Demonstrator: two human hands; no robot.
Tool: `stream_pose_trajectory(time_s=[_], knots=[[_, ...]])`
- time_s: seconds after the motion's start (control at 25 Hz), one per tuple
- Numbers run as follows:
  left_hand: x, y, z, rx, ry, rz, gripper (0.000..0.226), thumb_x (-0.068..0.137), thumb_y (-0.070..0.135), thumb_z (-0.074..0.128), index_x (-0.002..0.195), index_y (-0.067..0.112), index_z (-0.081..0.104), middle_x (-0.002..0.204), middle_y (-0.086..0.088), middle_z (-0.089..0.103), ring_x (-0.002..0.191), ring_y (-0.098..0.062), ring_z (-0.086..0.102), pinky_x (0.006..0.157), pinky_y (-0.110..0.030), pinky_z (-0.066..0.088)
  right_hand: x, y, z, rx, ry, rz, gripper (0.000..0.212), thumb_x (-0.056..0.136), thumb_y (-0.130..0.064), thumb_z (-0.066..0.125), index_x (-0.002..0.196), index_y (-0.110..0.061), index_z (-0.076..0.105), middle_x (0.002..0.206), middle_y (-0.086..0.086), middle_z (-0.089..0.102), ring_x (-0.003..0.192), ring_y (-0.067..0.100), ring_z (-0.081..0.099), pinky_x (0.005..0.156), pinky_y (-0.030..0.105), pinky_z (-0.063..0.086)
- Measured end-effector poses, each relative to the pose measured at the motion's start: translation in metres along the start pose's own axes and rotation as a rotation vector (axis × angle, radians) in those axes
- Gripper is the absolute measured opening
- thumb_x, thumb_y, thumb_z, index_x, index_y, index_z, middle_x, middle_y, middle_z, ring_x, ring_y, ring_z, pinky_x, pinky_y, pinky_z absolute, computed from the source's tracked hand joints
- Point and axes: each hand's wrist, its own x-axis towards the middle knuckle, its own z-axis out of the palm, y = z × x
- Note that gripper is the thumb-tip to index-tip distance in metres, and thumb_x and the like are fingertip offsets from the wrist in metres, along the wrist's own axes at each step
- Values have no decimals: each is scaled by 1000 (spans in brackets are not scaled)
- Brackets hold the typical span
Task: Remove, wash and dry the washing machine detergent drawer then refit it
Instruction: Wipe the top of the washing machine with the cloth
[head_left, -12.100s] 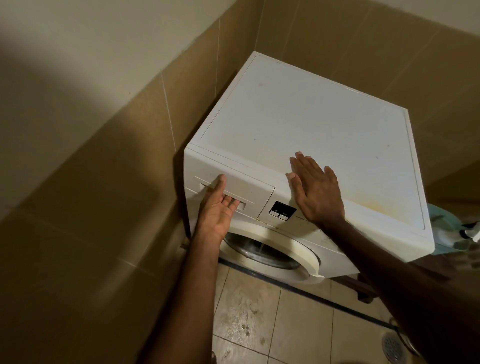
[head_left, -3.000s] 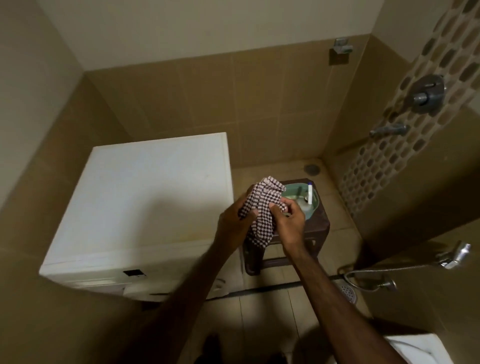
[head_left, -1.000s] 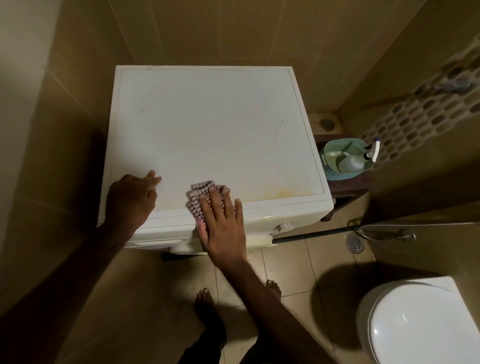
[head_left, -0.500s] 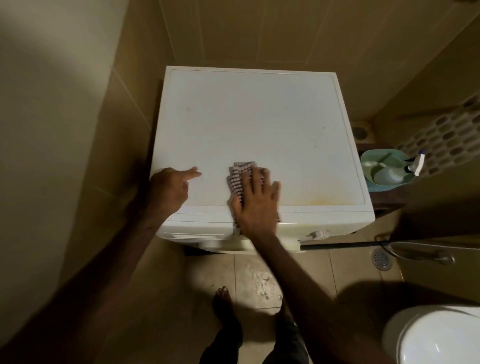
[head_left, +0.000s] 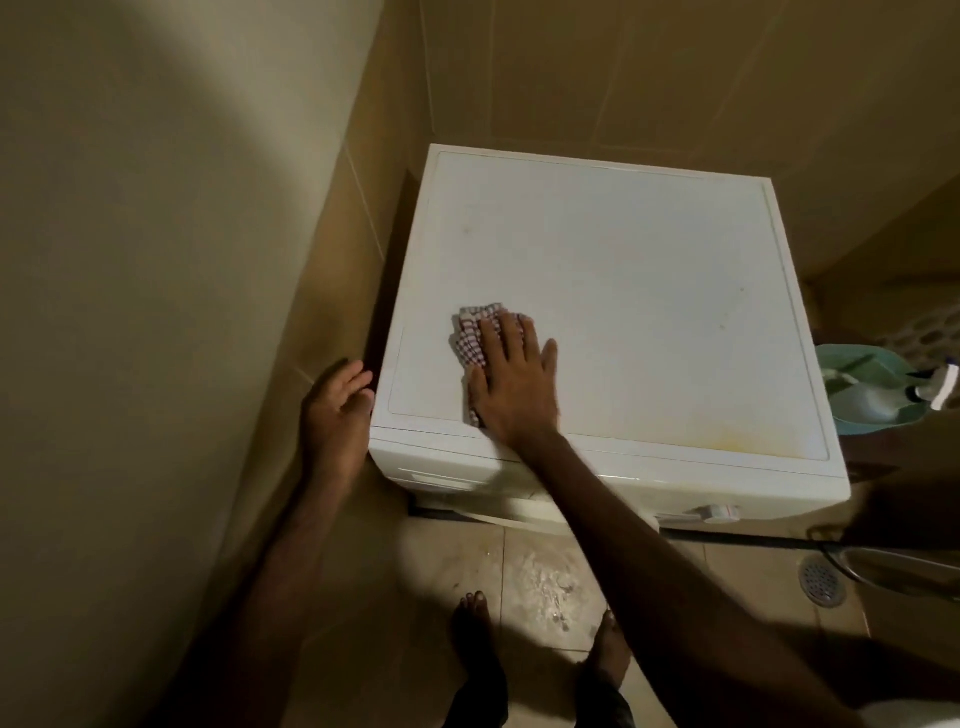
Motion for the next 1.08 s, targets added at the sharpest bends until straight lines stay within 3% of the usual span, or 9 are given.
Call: stream_pose_trajectory(time_s=[0.12,0.2,0.4,0.56,0.68,0.8,0.92,1.0,1.08], knots=[[-8,6,1,-318,36,-165,46,103,22,58,148,16,48,134,-6,63,117,-26,67,99,-39,55,21,-55,18,-1,-36,-168,63,106,-48,33,164,-26,26,173,9,18,159,34,11,124,64,14],[-6,6,-1,-364,65,-196,45,106,22,53,149,16,46,137,-9,62,115,-28,68,94,-38,56,1,-75,32,-10,-65,-350,58,107,-48,34,161,-30,33,172,7,23,159,33,15,124,63,17],[-20,-5,-5,136,42,83,41,96,5,59,135,18,64,133,-1,67,120,-18,64,102,-36,54,-6,-52,32,8,-69,-674,55,104,-50,46,155,-31,44,168,2,34,156,28,24,123,61,17],[-24,-9,-8,289,41,238,40,95,1,60,131,17,70,133,3,68,122,-15,64,107,-37,51,30,-62,25,3,-100,-557,55,105,-51,40,152,-25,49,163,5,41,154,31,30,120,66,24],[-26,-8,-17,235,63,154,36,99,13,57,133,21,67,136,4,66,125,-14,61,110,-36,48,27,-76,26,31,-69,-416,56,104,-52,35,152,-25,49,163,7,40,154,33,28,120,67,23],[-26,-6,-24,162,93,55,40,105,31,49,143,23,58,142,1,62,128,-16,58,110,-42,48,-16,-84,35,-45,-56,-553,55,104,-53,38,152,-28,47,163,6,40,154,32,28,121,67,21],[-27,-4,-21,182,22,97,37,104,28,49,139,23,61,138,2,64,125,-16,61,106,-41,51,-46,-75,37,-105,-70,-673,56,106,-53,38,156,-28,39,167,9,34,156,33,25,123,63,20],[-29,-2,-13,307,9,241,36,100,22,52,132,18,67,135,2,66,124,-15,61,107,-42,51,-55,-57,31,-124,-60,-547,58,107,-54,32,159,-28,34,169,9,29,157,33,22,123,64,20],[-29,-1,-3,456,-3,398,34,97,14,55,128,15,71,135,1,67,125,-14,61,109,-43,49,-69,-26,22,-100,-15,-284,59,107,-56,30,160,-29,34,170,8,27,158,32,20,122,65,21]])
